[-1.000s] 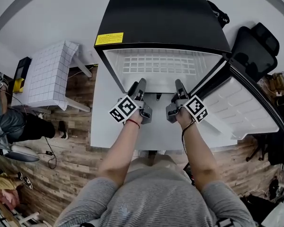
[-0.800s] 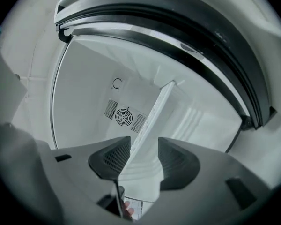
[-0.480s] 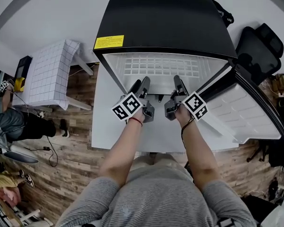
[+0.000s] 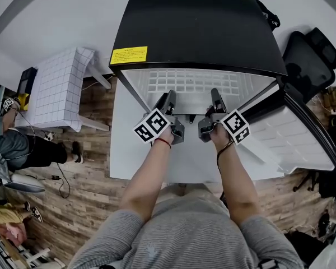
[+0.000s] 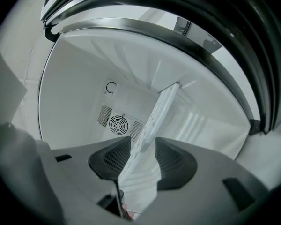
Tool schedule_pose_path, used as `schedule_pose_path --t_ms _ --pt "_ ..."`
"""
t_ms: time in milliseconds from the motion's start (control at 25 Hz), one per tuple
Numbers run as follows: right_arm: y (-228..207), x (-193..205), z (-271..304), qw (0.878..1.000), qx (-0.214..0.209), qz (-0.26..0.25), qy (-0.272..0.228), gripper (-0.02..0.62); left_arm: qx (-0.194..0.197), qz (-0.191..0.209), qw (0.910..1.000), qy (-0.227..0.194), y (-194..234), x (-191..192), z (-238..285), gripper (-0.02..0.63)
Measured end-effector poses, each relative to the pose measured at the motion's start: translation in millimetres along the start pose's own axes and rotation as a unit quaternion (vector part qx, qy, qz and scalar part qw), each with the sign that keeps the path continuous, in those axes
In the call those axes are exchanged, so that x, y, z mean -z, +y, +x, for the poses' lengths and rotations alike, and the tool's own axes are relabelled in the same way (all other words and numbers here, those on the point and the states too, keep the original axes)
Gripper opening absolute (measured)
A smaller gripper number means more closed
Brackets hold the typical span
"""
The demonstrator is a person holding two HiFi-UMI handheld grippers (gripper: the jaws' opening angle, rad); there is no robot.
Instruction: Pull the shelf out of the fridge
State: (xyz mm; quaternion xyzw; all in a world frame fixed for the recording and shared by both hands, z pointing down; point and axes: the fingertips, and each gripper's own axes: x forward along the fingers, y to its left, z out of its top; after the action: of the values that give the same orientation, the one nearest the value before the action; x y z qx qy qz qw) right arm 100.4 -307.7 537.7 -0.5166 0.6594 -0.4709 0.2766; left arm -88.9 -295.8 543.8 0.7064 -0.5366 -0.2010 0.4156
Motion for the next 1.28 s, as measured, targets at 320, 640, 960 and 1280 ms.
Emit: schedule_pose_path --t_ms 320,640,960,1280 --pt "-9 -9 2 1.000 0.017 0.008 -0.013 0.151 -0.002 -0.011 0.9999 0.002 3 -5 9 0.149" --pt "-14 -11 2 0.999 0.026 0.012 -0.018 0.092 0.000 -0.013 0.9999 0.001 4 -7 15 0.133" --pt "-14 -11 2 0.999 0.028 0.012 -0.015 0.091 0.002 -0.018 0.9998 -0.001 3 -6 15 0.126" --pt "-15 -11 1 0.999 0.034 0.027 -0.023 0.083 0.007 -0.020 0.9998 0.003 3 -6 15 0.121"
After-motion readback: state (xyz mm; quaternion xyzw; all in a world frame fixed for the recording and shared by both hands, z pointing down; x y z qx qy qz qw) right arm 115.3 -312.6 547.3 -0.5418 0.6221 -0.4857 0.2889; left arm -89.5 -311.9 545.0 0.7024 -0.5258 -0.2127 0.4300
